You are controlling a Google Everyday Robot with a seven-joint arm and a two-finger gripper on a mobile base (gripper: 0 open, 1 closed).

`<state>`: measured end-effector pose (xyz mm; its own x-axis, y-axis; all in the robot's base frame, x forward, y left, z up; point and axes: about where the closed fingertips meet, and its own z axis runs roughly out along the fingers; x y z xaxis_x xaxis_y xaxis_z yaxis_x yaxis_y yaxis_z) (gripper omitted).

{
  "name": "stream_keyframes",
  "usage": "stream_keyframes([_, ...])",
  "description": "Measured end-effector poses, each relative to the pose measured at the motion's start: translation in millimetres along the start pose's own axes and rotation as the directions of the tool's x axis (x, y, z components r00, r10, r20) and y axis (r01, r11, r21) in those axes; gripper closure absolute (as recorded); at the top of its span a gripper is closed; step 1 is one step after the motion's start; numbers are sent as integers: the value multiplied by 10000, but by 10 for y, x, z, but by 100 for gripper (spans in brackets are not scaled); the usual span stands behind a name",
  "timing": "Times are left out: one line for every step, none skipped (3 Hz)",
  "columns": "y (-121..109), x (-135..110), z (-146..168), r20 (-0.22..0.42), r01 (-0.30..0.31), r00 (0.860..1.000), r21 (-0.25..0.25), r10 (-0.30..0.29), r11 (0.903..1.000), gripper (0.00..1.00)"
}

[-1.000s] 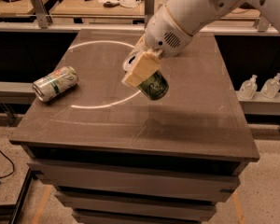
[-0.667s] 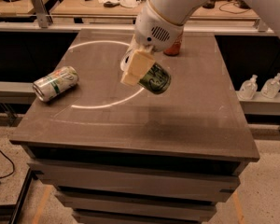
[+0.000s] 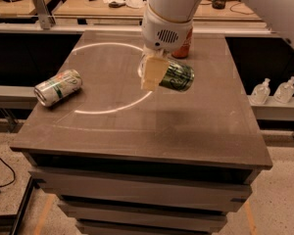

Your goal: Knock green can over

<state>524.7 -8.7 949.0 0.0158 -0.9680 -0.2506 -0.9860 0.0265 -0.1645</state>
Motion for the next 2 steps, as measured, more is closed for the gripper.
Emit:
stream_keyframes([-11,229,59,-408,36,9992,89,-33,10000,58])
stream_keyframes([18,498,212,-318,-224,9992,-60,222,9997,36])
